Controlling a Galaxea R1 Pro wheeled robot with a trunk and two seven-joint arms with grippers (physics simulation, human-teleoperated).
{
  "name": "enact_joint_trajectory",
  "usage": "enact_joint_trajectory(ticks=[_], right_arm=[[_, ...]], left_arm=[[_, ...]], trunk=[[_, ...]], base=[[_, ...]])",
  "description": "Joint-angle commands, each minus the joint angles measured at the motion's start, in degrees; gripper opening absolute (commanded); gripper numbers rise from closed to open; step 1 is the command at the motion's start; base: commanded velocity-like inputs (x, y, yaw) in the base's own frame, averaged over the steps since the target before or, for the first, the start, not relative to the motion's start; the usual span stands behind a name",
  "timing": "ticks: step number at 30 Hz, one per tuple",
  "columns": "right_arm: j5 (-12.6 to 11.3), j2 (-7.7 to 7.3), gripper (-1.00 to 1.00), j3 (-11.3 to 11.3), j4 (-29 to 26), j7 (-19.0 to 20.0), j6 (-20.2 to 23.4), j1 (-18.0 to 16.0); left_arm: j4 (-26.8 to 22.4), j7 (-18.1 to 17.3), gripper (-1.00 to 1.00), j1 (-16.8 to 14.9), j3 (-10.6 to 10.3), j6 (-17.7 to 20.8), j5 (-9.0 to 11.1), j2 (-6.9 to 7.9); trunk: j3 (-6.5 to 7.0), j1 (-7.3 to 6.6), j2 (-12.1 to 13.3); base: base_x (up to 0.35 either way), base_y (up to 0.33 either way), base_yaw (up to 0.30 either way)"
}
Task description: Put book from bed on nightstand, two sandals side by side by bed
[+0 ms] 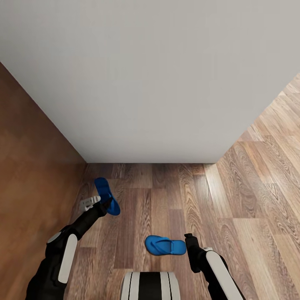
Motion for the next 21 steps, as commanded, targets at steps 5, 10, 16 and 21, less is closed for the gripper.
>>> enact_joint_trajectory(ticks=[5,10,16,21], right_arm=[[-0.24,0.00,1.00,-0.03,0.20,-0.16,-0.08,-0.02],[-0.16,-0.07,1.00,-0.08,5.75,-0.14,-0.76,-0.02],[-0.15,-0.08,1.00,-0.13,10.91,-0.07,-1.46,-0.19],[0.66,-0.16,1.00,-0.17,14.72,-0.06,-7.42,-0.35]], left_arm=[[0.03,-0.25,-1.00,0.03,0.12,0.40,0.47,-0.06],[0.05,-0.25,-1.00,0.04,0.11,0.39,0.45,-0.13],[0.06,-0.25,-1.00,0.04,0.06,0.39,0.46,-0.12],[0.78,-0.25,-1.00,0.04,-0.28,0.32,0.44,-0.14]], trunk=[[-0.03,-0.01,-0.01],[-0.03,-0.01,-0.01],[-0.03,-0.01,-0.01],[-0.03,-0.01,-0.01]], base=[[0.001,0.000,0.000],[0.000,0.000,0.000],[0.000,0.000,0.000],[0.000,0.000,0.000]])
